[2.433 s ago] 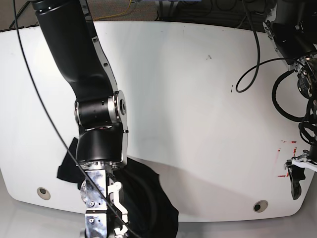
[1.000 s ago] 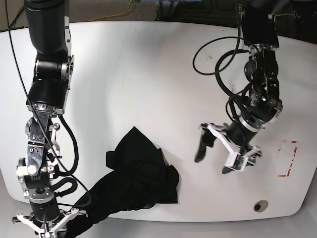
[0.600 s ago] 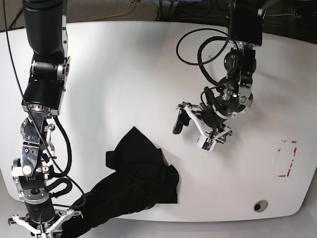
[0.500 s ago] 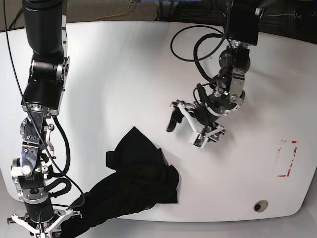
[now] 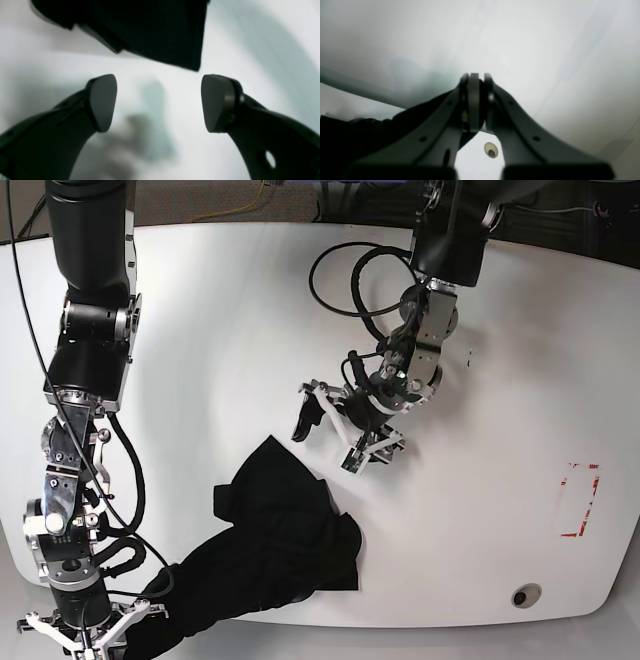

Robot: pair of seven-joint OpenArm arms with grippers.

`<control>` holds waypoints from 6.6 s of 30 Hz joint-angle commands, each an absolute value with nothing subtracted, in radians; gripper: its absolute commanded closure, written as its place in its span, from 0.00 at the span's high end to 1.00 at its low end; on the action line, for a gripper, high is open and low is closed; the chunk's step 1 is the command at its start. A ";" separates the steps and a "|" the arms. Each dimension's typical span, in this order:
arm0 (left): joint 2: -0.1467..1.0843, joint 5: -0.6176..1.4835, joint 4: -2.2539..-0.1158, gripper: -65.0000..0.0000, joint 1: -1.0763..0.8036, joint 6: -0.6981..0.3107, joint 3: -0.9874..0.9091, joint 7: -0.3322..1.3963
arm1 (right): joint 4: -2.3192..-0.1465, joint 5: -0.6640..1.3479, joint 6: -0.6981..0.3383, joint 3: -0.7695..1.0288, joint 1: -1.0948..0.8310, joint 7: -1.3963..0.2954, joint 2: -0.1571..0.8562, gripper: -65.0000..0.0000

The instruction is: Layout the t-shirt on the table in an organized manner, then fold the t-shirt properly

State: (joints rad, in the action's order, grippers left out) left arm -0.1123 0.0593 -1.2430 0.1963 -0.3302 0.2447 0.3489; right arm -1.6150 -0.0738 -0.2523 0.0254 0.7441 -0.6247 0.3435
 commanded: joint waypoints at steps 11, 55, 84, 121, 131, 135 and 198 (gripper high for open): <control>-0.157 -0.028 -1.020 0.77 0.321 -0.332 0.349 0.239 | -1.630 -0.073 -0.245 0.031 0.780 -0.593 0.357 0.00; -0.157 0.150 -0.618 0.77 0.584 -0.137 0.673 0.077 | -1.715 -0.073 -0.245 0.081 0.722 -0.647 0.315 0.00; -0.157 0.305 -0.616 0.46 0.559 -0.136 0.817 -0.025 | -1.771 -0.073 -0.245 0.081 0.690 -0.688 0.269 0.00; -0.033 0.306 -0.903 0.05 0.529 -0.028 0.751 0.076 | -1.894 -0.081 -0.245 0.084 0.588 -0.690 0.278 0.00; 0.059 0.303 -1.251 0.05 0.433 -0.028 0.605 0.255 | -1.906 -0.081 -0.245 0.084 0.567 -0.690 0.272 0.00; 0.093 0.305 -1.331 0.05 0.406 -0.028 0.558 0.292 | -1.906 -0.081 -0.245 0.084 0.567 -0.690 0.272 0.00; 0.116 0.234 -1.297 0.88 0.335 -0.165 0.453 0.387 | -1.905 -0.074 -0.243 0.151 0.565 -0.690 0.332 0.00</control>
State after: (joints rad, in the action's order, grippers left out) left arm 0.1345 0.2623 -1.3418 0.2970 -0.1684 0.4576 0.4053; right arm -1.8893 -0.0746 -0.2523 0.1467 0.5335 -0.7189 0.3210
